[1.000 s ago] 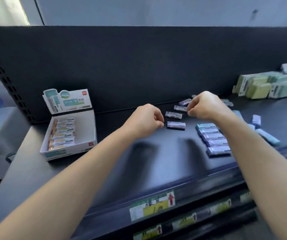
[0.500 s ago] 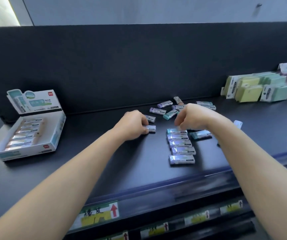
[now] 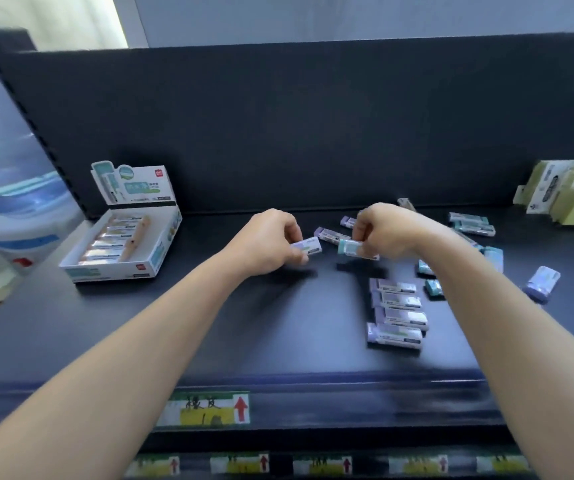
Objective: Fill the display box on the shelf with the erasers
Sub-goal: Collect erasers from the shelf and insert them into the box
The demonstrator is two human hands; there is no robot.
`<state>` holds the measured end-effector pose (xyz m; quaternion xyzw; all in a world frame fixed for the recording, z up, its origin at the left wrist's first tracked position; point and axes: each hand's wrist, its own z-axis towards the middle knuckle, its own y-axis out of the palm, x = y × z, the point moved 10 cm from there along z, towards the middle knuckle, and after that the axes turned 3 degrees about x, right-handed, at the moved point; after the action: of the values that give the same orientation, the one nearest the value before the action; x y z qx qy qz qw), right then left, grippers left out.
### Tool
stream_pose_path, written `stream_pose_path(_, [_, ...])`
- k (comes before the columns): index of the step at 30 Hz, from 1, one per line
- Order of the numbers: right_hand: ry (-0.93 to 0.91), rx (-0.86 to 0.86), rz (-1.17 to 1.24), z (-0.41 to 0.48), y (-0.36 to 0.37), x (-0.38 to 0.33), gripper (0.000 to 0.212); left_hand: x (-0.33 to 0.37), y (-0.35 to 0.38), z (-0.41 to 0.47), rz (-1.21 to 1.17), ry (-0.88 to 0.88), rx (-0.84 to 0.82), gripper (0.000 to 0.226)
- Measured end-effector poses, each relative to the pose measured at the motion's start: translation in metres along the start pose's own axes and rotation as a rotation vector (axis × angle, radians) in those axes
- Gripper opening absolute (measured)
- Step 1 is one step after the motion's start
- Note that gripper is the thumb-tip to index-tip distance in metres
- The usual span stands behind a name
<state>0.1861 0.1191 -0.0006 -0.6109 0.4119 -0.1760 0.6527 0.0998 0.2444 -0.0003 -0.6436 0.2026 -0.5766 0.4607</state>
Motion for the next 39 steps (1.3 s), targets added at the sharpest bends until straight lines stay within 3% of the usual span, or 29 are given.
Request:
stream_pose_path(9, [-0.162,0.137,0.256,0.039,-0.001,-0.11,0.007,-0.081,-0.095,-0.024,-0.088,-0.102,0.215,0.015])
stream_pose_path(20, [-0.235,0.153,0.32,0.089,0.027,-0.248,0.008,-0.198,-0.183,-0.03,-0.065,-0.169,0.281,0.016])
stream_pose_path(26, [-0.177,0.174,0.306,0.11,0.041,-0.275,0.02,-0.227,-0.201,-0.019,-0.06,-0.13,0.249,0.026])
stream_pose_path(33, [-0.104,0.156,0.221,0.12,0.048,-0.281,0.009,-0.23,-0.189,-0.001,-0.068,-0.068,0.155,0.016])
stream_pose_path(39, [-0.14,0.084,0.249,0.122,0.052,-0.287,0.036,-0.23,-0.182,0.004,-0.086,-0.063,0.11,0.02])
